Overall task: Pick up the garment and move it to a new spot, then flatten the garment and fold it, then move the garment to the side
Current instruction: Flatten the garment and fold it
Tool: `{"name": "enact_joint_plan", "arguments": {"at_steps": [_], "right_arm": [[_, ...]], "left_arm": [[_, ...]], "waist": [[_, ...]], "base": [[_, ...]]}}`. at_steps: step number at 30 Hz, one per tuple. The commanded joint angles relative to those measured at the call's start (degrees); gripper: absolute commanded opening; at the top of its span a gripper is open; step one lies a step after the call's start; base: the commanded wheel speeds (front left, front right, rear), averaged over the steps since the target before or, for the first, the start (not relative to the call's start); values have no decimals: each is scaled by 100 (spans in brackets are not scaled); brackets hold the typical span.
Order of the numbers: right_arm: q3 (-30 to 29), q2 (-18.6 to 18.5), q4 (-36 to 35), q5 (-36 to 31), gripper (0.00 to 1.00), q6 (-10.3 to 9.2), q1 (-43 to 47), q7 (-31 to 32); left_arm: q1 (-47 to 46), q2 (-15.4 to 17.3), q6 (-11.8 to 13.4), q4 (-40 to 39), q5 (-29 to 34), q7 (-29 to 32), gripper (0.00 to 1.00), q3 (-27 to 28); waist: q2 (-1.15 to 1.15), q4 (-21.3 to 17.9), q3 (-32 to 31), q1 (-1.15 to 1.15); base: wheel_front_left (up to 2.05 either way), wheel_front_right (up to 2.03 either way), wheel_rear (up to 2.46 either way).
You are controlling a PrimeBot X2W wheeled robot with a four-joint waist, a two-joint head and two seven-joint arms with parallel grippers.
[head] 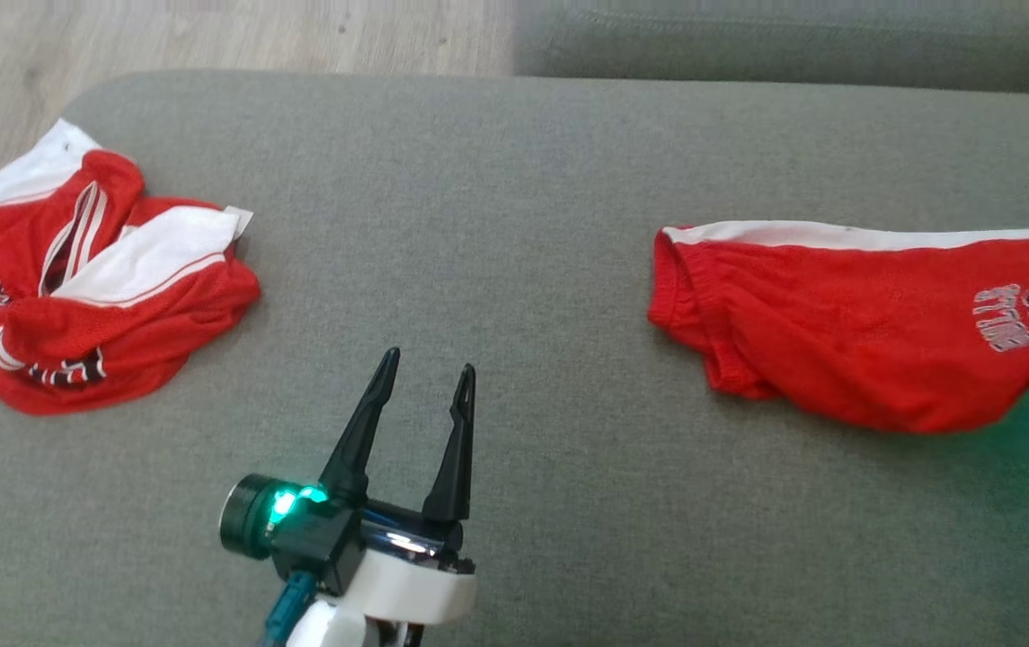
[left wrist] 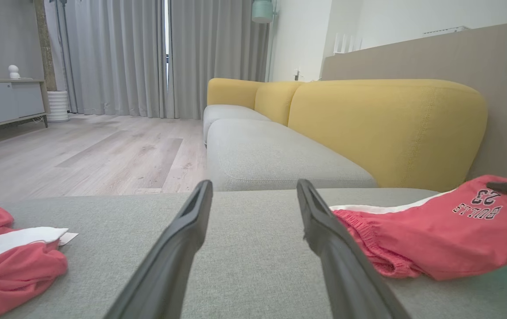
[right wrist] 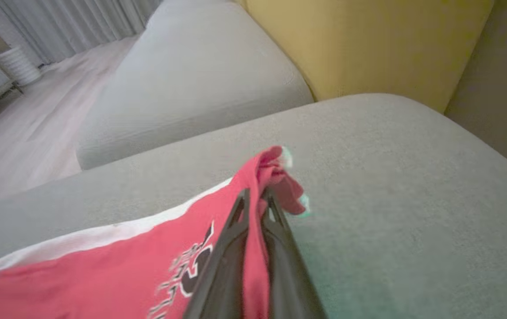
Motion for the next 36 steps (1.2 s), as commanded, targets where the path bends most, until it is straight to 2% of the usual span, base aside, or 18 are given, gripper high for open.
{"name": "enact_joint_plan", "arguments": {"at_steps": [1, 5, 10, 14, 19, 20, 21, 27, 34, 36], "right_arm": [[217, -1, -332, 87, 0, -5, -159, -32], [723, 317, -942, 268, 0, -5, -115, 74], [1291, 734, -1353, 397, 0, -5, -83, 266], [1760, 1115, -1363, 469, 0, -5, -122, 375], [2370, 1390, -1116, 532, 0, -5, -124, 390], [2464, 1418, -1058, 543, 38, -5, -110, 370], [2541, 1439, -1007, 547, 100, -5, -92, 330], [2671, 1457, -998, 634, 100, -5, 64, -108], [2745, 1010, -1553, 372, 100, -5, 690, -1237], [2844, 917, -1705, 482, 100, -5, 975, -1523]], "left_arm": [[-55, -14, 1, -143, 38, -29, 100, 145], [26, -15, -20, -30, 4, -29, 100, 83], [97, -15, 2, 9, -50, -29, 100, 27], [125, -15, 8, 31, -97, -29, 100, -55], [95, -15, 33, 41, -173, -29, 100, -177], [92, -15, 41, 50, -186, -29, 100, -190], [95, -15, 51, 59, -195, -29, 100, -199], [188, -15, 116, 68, -197, -29, 100, -147], [558, -15, 300, -1, -46, -29, 100, 239], [688, -15, 368, -42, 20, -29, 100, 387]], "waist": [[0, -10, -75, 0], [0, 45, -291, 0], [0, 157, -453, 0], [0, 278, -503, 0], [0, 451, -492, 0], [0, 477, -496, 0], [0, 498, -504, 0], [0, 502, -625, 0], [0, 185, -984, 0], [0, 81, -1066, 0]], "base": [[0, 0, 0], [0, 0, 0], [0, 0, 0], [0, 0, 0], [0, 0, 0], [0, 0, 0], [0, 0, 0], [0, 0, 0], [0, 0, 0], [0, 0, 0]]}}
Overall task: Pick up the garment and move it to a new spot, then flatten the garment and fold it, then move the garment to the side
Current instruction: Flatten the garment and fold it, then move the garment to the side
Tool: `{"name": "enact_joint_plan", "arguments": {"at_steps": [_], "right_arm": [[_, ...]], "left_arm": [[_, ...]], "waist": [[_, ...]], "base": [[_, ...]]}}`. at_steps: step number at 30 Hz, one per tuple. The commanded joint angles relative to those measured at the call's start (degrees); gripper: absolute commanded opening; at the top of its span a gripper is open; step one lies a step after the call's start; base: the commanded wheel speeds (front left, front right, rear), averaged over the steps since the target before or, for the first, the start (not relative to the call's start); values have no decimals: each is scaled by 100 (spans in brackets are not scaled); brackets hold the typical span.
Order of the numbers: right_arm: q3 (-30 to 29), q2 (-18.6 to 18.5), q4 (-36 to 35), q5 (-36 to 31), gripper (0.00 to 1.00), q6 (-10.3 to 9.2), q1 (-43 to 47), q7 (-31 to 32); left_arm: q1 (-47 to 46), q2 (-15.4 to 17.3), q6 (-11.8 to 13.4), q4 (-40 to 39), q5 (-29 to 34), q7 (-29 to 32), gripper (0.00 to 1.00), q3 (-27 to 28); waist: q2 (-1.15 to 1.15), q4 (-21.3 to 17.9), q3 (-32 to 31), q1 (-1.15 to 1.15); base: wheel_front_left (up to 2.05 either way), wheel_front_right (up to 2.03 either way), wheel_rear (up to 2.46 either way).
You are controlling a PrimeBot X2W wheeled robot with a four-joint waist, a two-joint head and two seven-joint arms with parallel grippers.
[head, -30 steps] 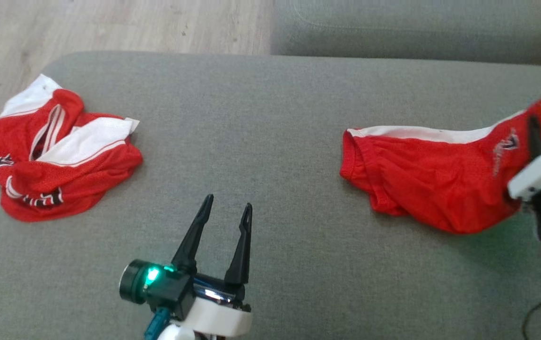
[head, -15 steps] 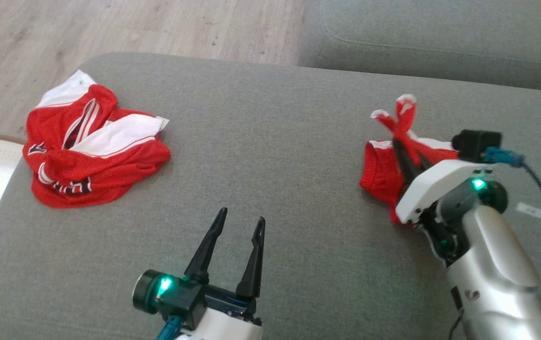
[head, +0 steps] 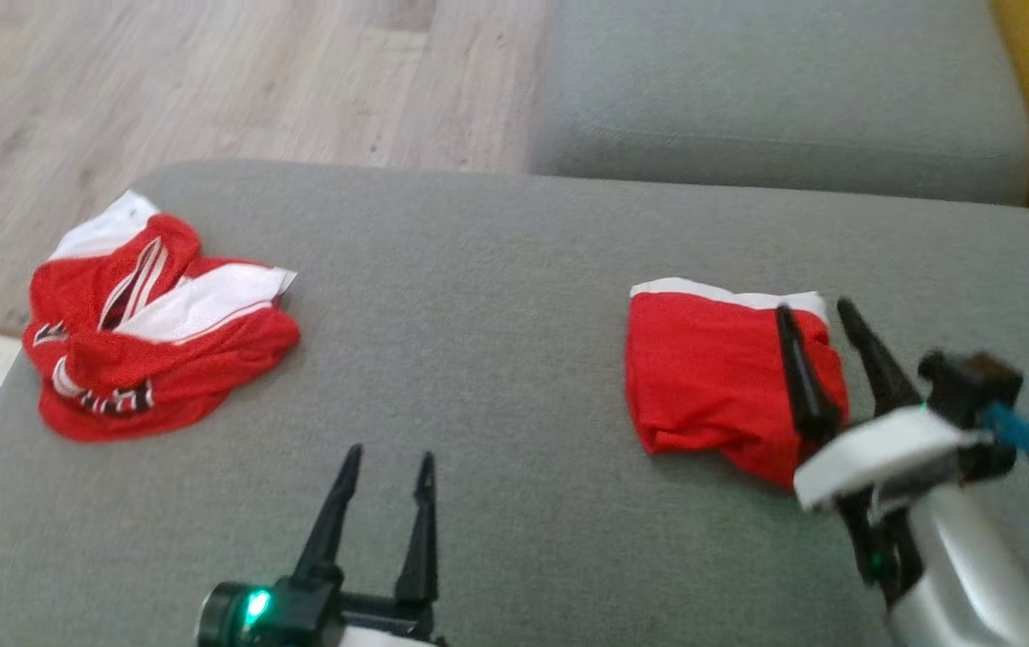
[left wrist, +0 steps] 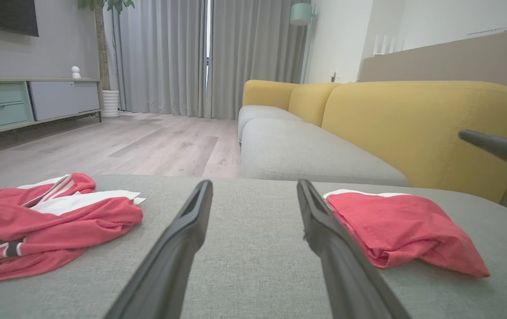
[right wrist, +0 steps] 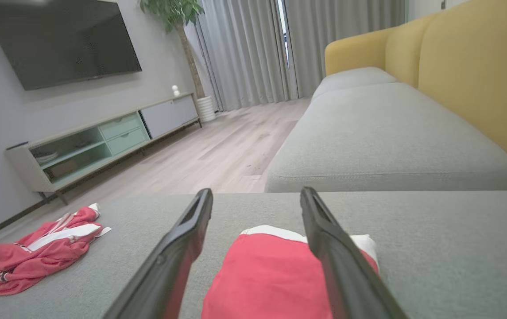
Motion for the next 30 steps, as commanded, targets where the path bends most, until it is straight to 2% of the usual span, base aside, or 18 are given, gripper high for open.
{"name": "enact_joint_plan", "arguments": {"at_steps": [1, 4, 8, 16, 25, 30], "right_arm": [[239, -79, -290, 111, 100, -5, 79, -238], [342, -246, -434, 200, 100, -5, 510, -563], [216, -303, -564, -5, 100, -5, 1078, -777], [-173, 89, -993, -303, 100, -5, 2065, -814], [-285, 237, -1117, -511, 100, -5, 2243, -815], [-303, 268, -1104, -556, 100, -5, 2238, -815]], "left_arm": [[-94, -24, 68, -248, 69, -29, 100, 291], [102, -21, 110, -285, 134, -29, 100, 463], [389, -21, 198, -352, 229, -29, 100, 683], [935, -22, 367, -673, 255, -29, 100, 913], [1009, -23, 217, -552, 434, -29, 100, 886], [981, -23, 216, -531, 397, -29, 100, 895]], "waist": [[0, -174, -148, 0], [0, -285, -242, 0], [0, -399, -341, 0], [0, -474, -438, 0], [0, -506, -430, 0], [0, -520, -410, 0]], "base": [[0, 0, 0], [0, 0, 0], [0, 0, 0], [0, 0, 0], [0, 0, 0], [0, 0, 0]]}}
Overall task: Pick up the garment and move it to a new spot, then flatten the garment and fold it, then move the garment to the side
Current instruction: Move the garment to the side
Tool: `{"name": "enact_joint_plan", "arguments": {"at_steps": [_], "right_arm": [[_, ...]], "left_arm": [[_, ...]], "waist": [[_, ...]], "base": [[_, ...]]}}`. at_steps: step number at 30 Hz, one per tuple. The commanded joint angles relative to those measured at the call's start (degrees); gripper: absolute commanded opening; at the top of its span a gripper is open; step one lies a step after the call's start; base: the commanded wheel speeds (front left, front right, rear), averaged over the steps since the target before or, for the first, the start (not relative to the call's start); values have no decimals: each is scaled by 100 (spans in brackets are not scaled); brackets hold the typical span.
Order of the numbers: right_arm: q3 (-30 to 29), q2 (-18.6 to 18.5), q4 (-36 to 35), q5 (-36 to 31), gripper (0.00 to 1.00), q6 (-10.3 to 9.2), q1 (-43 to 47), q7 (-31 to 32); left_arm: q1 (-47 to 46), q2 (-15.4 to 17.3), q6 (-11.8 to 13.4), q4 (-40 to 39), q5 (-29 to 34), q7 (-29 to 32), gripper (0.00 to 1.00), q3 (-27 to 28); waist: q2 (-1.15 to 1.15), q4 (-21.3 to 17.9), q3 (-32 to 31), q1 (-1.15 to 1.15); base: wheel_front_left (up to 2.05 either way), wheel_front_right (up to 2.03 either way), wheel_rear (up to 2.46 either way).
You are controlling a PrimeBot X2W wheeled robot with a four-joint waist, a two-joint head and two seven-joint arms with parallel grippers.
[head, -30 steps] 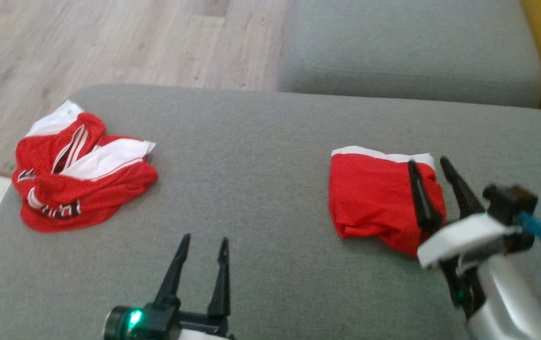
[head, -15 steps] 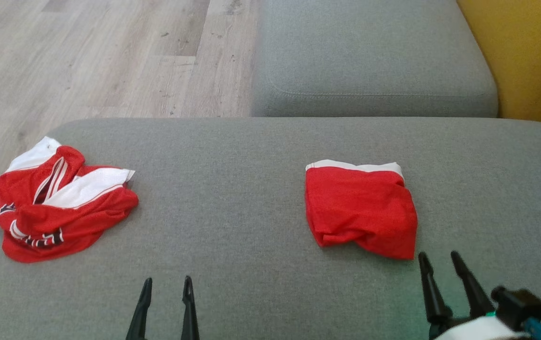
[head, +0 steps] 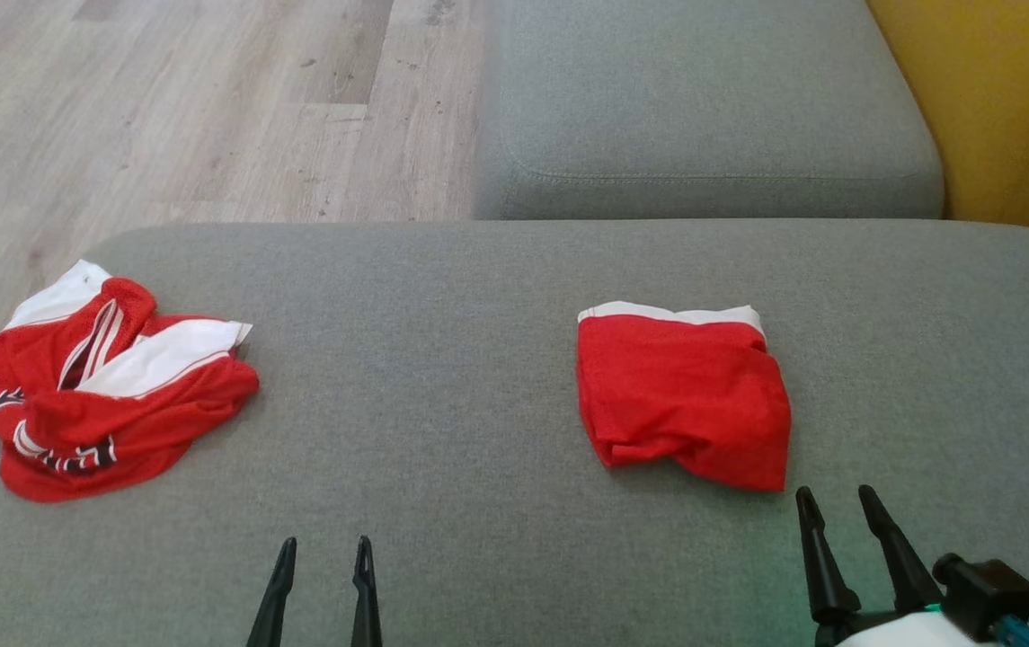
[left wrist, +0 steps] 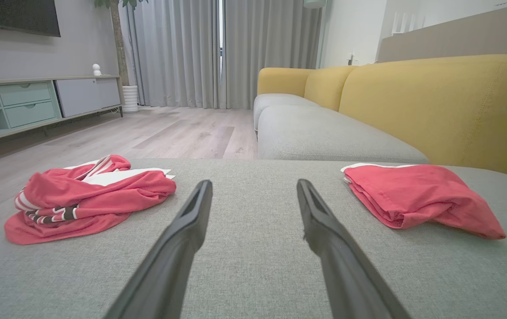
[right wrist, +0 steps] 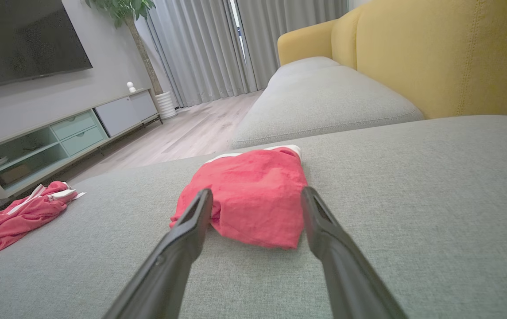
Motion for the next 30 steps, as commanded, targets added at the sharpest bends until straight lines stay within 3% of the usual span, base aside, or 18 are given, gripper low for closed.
{"name": "enact_joint_plan", "arguments": {"at_steps": [1, 20, 30], "right_arm": [[115, -33, -190, -55, 100, -4, -196, -78], [117, -1, -196, -312, 100, -4, -175, -78], [89, -86, -110, -126, 100, -4, -512, -79]], "left_arm": [[-236, -35, 13, -183, -23, -29, 100, 150], [-308, -36, 16, -129, -100, -29, 100, 82], [-553, -36, -98, -101, -222, -29, 100, 23]], "waist": [[0, -10, 9, 0], [0, -79, 124, 0], [0, 1, 820, 0]], "base": [[0, 0, 0], [0, 0, 0], [0, 0, 0]]}}
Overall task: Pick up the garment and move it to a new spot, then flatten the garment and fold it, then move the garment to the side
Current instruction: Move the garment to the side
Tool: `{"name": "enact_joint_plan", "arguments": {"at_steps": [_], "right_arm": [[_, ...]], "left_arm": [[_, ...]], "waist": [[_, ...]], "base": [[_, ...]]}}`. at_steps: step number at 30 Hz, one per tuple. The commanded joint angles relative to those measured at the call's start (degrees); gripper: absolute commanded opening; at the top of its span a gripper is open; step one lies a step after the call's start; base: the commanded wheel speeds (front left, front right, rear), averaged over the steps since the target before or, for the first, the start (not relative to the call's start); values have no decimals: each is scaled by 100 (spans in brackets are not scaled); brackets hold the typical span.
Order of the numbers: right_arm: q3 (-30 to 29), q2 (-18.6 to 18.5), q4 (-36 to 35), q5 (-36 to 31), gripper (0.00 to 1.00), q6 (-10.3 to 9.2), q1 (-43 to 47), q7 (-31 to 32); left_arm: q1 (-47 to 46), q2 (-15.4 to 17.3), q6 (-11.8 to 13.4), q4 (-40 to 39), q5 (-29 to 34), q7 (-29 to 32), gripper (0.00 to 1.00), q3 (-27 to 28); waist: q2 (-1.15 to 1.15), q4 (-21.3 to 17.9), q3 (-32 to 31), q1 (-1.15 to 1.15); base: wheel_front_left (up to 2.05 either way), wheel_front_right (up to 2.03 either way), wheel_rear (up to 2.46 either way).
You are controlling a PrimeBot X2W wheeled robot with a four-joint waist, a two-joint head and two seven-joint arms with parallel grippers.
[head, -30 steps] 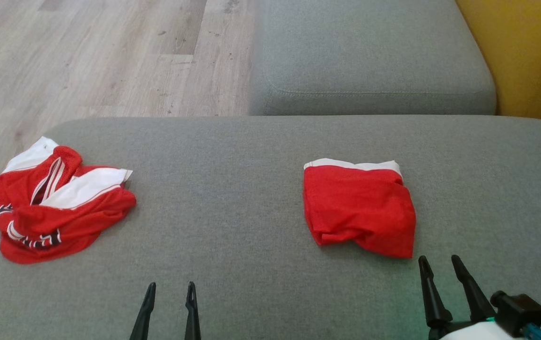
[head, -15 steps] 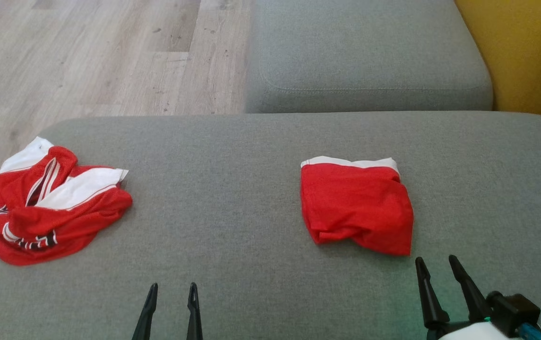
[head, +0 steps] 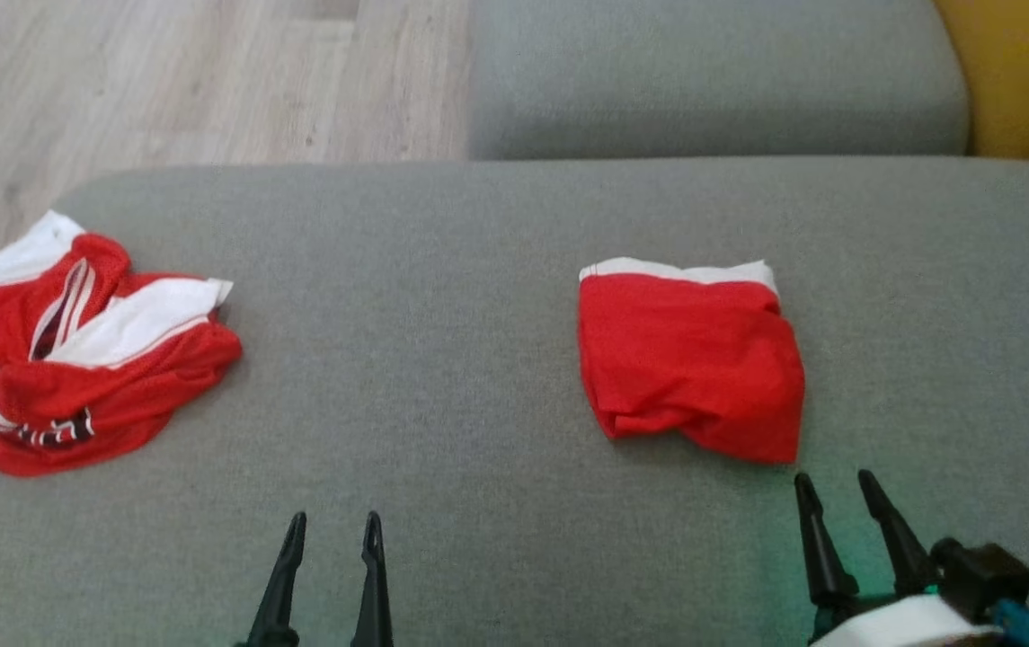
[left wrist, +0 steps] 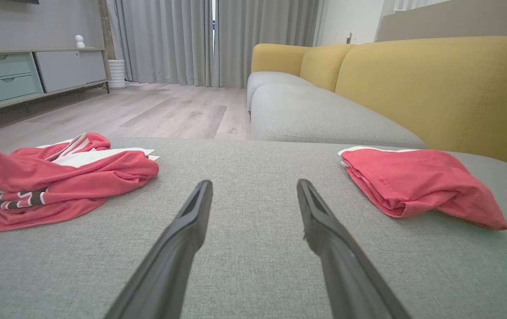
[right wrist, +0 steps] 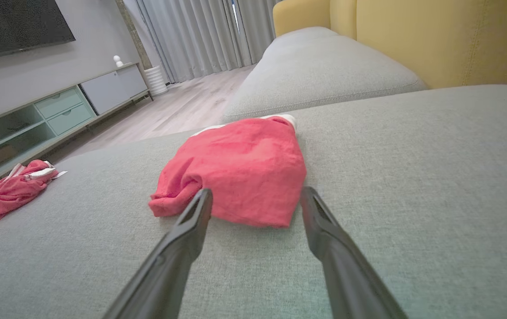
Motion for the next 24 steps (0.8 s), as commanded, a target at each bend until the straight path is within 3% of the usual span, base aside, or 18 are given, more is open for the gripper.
{"name": "enact_joint_plan", "arguments": {"at_steps": [1, 11, 24], "right_arm": [[107, -126, -127, 53, 100, -5, -464, -79], [-106, -443, 116, 315, 100, -5, -1601, 600], [-782, -760, 662, 284, 100, -5, -2610, 2298]], "left_arm": [[-350, -35, -29, -172, -59, -29, 100, 137], [-923, -35, -160, -186, -115, -29, 100, -49], [-1548, -35, -434, -10, -64, -29, 100, -203]], "waist": [[0, 40, 282, -1], [0, 222, 1004, -1], [0, 565, 1507, -1]], "base": [[0, 0, 0], [0, 0, 0], [0, 0, 0]]}}
